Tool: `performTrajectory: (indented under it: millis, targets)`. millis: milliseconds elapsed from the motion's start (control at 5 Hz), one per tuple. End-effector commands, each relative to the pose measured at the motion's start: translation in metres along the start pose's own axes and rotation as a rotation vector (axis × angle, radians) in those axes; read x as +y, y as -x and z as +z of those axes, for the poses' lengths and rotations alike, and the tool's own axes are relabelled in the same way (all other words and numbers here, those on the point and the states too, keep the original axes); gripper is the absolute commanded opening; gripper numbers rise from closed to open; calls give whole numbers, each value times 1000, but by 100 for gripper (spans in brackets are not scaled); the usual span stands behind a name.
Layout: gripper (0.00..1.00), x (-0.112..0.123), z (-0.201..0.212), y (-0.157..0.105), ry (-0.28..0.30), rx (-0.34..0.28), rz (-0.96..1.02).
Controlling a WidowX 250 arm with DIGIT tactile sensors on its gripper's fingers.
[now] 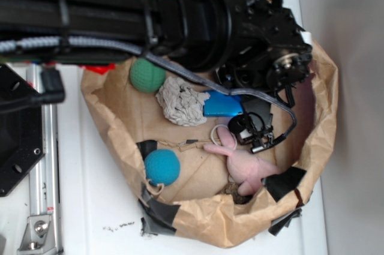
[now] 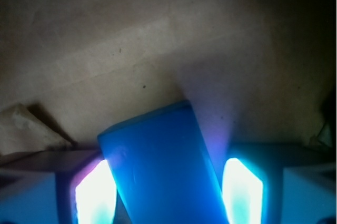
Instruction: Grab the blue block.
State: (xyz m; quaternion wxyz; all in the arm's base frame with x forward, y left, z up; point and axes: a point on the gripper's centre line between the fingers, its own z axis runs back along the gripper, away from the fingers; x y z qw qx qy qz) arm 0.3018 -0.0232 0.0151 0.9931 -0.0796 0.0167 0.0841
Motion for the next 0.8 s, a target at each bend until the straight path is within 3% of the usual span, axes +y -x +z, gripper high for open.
performTrajectory:
  millis: [0, 200, 400, 600]
  targets:
    - [0, -10, 91, 26, 37, -150, -168]
    - [0, -21, 140, 20, 97, -126, -198]
    - [0, -31, 188, 30, 61, -112, -214]
    - [0, -24, 189, 34, 1, -89, -218]
